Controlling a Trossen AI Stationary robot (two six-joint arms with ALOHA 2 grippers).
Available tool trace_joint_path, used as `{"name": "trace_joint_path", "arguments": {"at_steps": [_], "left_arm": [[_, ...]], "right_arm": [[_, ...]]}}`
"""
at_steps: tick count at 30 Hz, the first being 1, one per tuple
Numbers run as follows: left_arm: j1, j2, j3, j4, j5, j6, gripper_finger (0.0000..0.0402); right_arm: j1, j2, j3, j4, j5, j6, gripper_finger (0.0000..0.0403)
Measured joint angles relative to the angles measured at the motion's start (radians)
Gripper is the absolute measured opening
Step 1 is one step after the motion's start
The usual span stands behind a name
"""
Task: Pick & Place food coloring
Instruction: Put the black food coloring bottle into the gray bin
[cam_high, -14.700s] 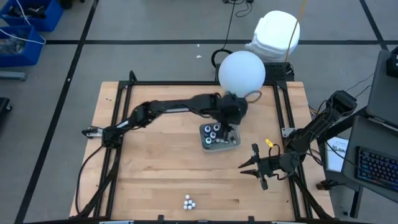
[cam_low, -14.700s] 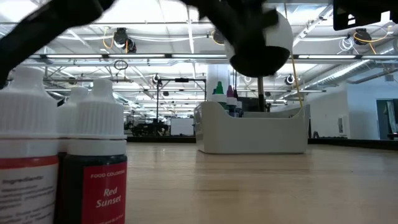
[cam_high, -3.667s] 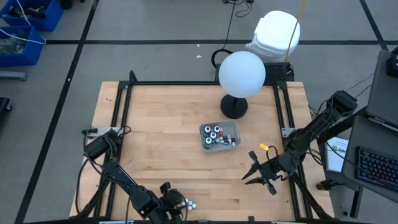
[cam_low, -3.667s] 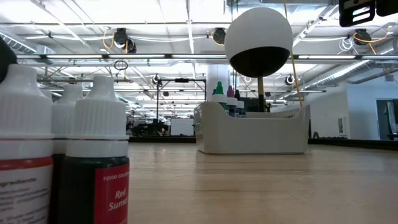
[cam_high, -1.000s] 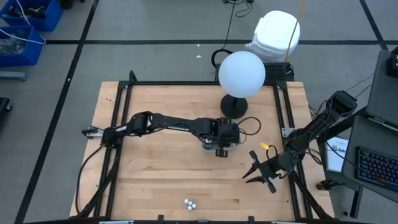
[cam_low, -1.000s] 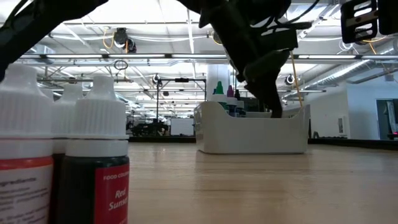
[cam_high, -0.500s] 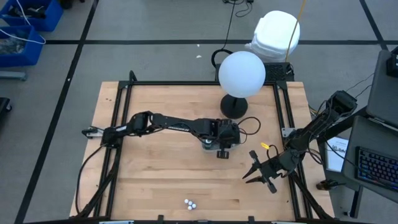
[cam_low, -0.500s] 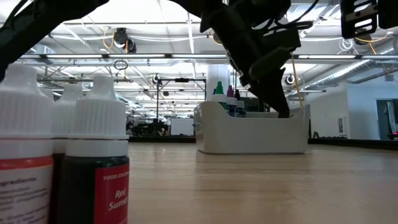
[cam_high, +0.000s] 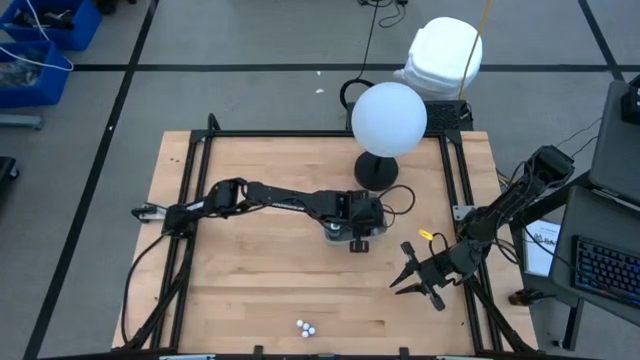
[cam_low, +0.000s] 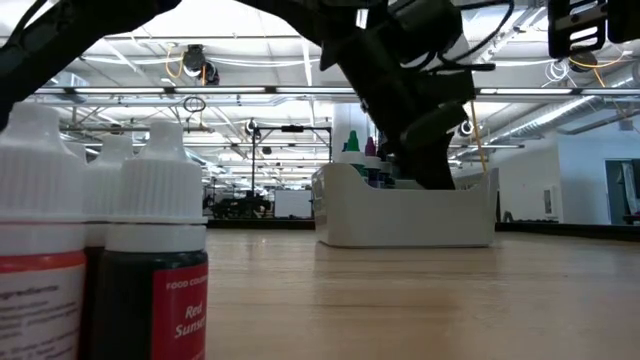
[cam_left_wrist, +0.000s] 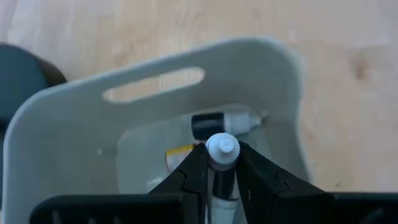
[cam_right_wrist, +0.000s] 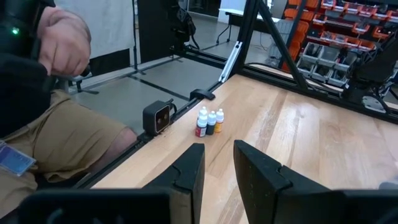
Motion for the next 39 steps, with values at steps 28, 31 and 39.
{"name": "trace_joint_path", "arguments": {"at_steps": [28,31,39], "left_arm": [[0.014,-0.001,-0.029,0.028,0.054,-0.028,0.0076],[0.014,-0.001,-0.029,0.027,0.058,-0.026,0.0099],[0.007,-0.001,-0.029,0.021,0.055,-0.012,0.0135]], "right_arm": [[0.0,0.0,0.0,0.018,0.0,-0.004,0.0077],[0.0,0.0,0.0,0.018,0.0,-0.004,0.0077],[0.0,0.0,0.0,0.018,0.0,-0.009,0.0077]]}}
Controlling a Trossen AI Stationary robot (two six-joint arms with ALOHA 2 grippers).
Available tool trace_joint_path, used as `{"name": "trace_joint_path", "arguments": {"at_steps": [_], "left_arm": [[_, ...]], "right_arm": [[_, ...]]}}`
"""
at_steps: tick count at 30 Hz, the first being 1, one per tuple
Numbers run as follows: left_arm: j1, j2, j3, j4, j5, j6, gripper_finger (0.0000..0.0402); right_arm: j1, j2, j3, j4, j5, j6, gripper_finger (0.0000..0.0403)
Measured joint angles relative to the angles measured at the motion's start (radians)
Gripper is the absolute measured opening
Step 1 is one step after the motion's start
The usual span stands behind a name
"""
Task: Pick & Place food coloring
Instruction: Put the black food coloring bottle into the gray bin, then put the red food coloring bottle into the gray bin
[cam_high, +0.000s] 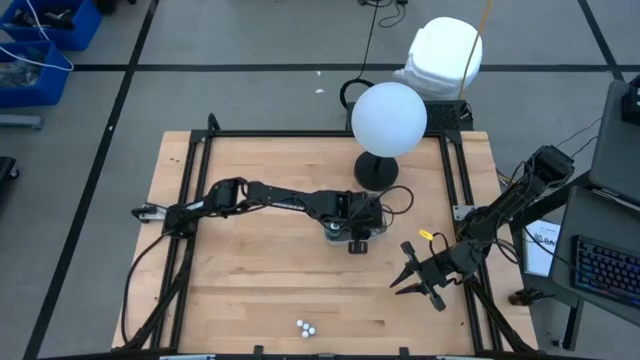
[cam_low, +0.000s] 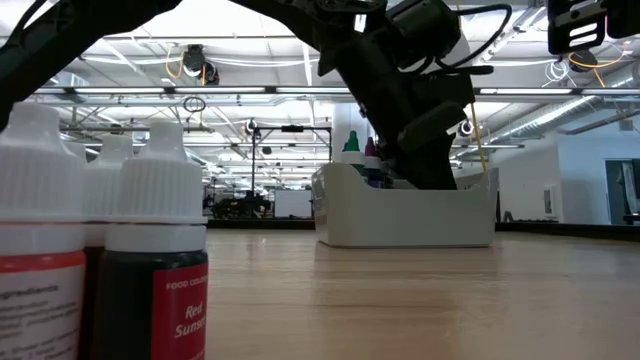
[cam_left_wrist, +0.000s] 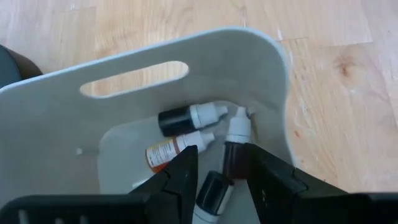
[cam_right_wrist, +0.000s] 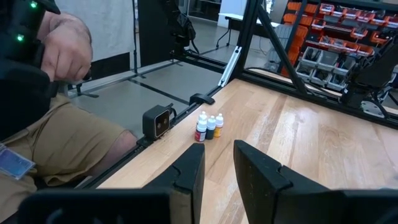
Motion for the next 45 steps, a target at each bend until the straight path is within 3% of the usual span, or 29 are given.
{"name": "trace_joint_path", "arguments": {"at_steps": [5,11,18,21,24,28,32,38,45], "left_arm": [[-0.009,-0.063,0.0,-0.017,0.008,0.012,0.0132],[-0.099,-0.299,0.001,-0.111,-0.02,0.057,0.0111],[-0.312,-0.579,0.004,-0.378,-0.306,-0.033,0.0011],[-0.412,-0.646,-0.021,-0.478,-0.437,-0.147,0.0009],[-0.51,-0.723,-0.131,-0.508,-0.538,-0.251,0.0004],[-0.61,-0.851,-0.398,-0.443,-0.564,-0.422,0.0004],[-0.687,-0.998,-0.754,-0.136,-0.579,-0.5,0.0004],[-0.727,-1.149,-1.26,0.601,-0.545,-0.367,0.0002],[-0.7,-1.189,-1.588,1.021,-0.527,-0.306,0.0001]], "right_arm": [[0.0,0.0,0.0,0.003,0.0,-0.009,0.0077],[0.0,-0.001,0.0,0.006,0.0,-0.022,0.0077],[0.0,-0.001,0.0,0.011,-0.002,-0.025,0.0077],[0.0,-0.001,0.0,0.014,-0.002,-0.025,0.0077],[0.0,-0.001,0.0,0.017,-0.002,-0.025,0.0077],[0.0,0.0,0.0,0.018,-0.001,-0.021,0.0077],[0.0,0.0,0.0,0.018,-0.001,-0.018,0.0077],[0.0,0.0,0.0,-0.002,0.0,-0.025,0.0077],[-0.023,0.0,0.0,-0.016,0.0,-0.073,0.0077]]}}
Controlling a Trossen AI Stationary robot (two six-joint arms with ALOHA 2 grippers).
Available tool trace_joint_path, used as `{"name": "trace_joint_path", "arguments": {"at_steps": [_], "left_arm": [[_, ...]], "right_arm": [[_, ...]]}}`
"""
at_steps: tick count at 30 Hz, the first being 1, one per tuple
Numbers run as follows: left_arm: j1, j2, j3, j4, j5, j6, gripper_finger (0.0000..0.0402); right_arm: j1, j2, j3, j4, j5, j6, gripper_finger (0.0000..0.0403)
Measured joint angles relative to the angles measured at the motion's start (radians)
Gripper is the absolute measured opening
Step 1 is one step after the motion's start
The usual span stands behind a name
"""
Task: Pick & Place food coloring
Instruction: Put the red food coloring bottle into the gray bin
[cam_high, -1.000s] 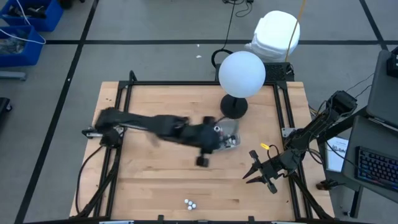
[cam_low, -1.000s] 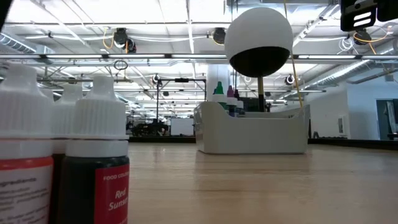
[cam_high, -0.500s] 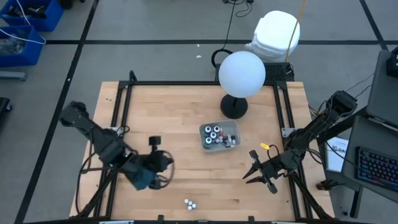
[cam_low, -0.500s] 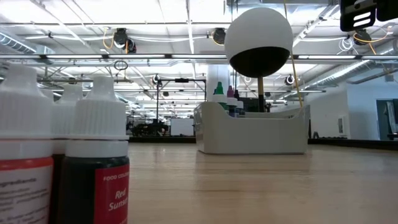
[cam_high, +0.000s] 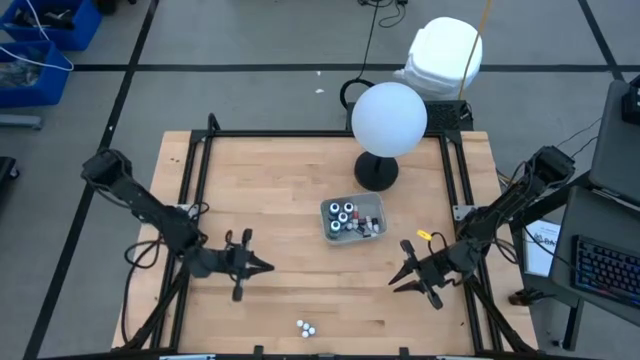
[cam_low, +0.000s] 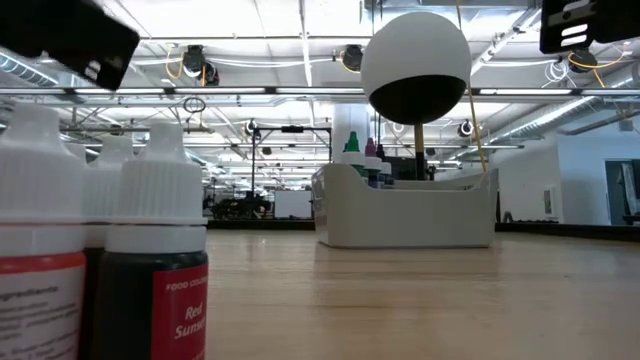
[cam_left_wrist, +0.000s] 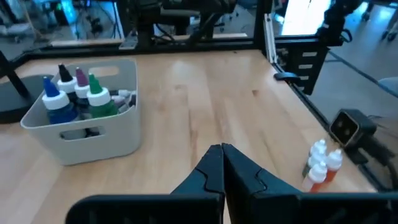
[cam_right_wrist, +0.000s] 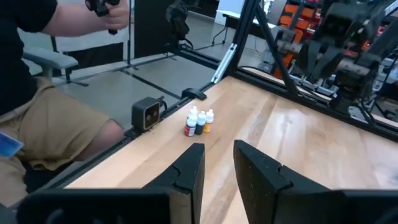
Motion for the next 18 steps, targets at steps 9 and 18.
{"name": "trace_joint_path", "arguments": {"at_steps": [9,18], "left_arm": [[-0.002,0.0,-0.218,0.37,-0.029,0.158,0.0001],[0.023,0.003,-0.277,0.464,-0.15,0.145,0.0003]], "right_arm": [[-0.028,0.0,0.0,-0.028,-0.015,-0.022,0.0077],[-0.026,0.081,0.0,0.011,0.013,0.009,0.0026]]}}
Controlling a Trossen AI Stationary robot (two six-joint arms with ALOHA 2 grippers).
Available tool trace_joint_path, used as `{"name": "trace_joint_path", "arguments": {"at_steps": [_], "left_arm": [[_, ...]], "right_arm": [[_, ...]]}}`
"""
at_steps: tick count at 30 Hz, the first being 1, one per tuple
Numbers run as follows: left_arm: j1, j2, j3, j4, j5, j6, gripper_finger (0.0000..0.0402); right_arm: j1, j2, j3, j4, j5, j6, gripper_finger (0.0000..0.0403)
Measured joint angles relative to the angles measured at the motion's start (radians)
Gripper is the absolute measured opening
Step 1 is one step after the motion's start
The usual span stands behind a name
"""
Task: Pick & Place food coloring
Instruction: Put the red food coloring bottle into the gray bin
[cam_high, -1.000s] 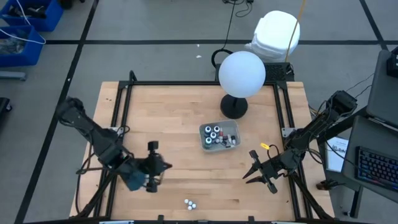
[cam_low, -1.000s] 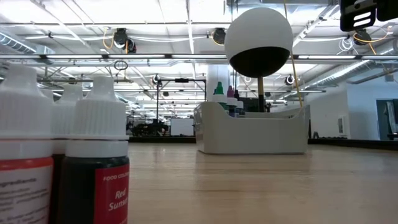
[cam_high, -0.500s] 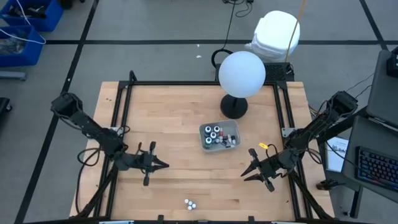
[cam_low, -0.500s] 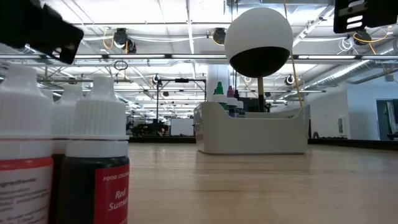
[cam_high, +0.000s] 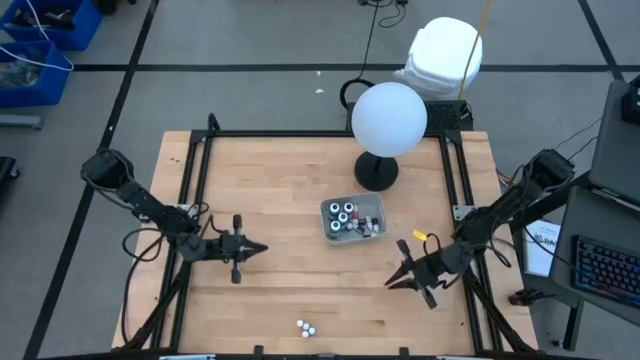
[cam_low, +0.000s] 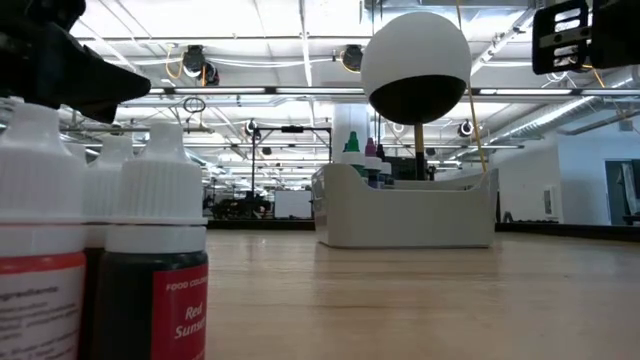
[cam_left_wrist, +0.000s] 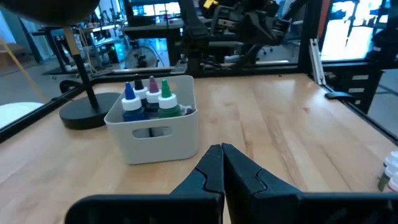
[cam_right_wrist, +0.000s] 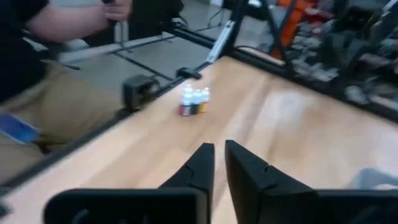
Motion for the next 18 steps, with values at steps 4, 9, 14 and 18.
{"name": "trace_joint_path", "arguments": {"at_steps": [4,9,14,18], "left_arm": [[-0.001,0.002,0.0,-0.009,0.001,-0.001,0.0003],[-0.002,0.016,0.0,-0.029,0.001,-0.024,0.0011],[-0.002,0.017,0.0,-0.059,-0.001,0.053,0.0003],[-0.002,0.017,0.0,-0.058,-0.007,0.132,0.0018]], "right_arm": [[-0.002,0.091,0.01,0.15,0.096,-0.128,0.0003],[-0.015,0.201,0.153,0.158,0.098,-0.2,0.0003],[-0.056,0.34,0.359,-0.018,0.097,-0.128,0.0001],[-0.073,0.47,0.502,-0.118,0.098,-0.062,0.0001]]}}
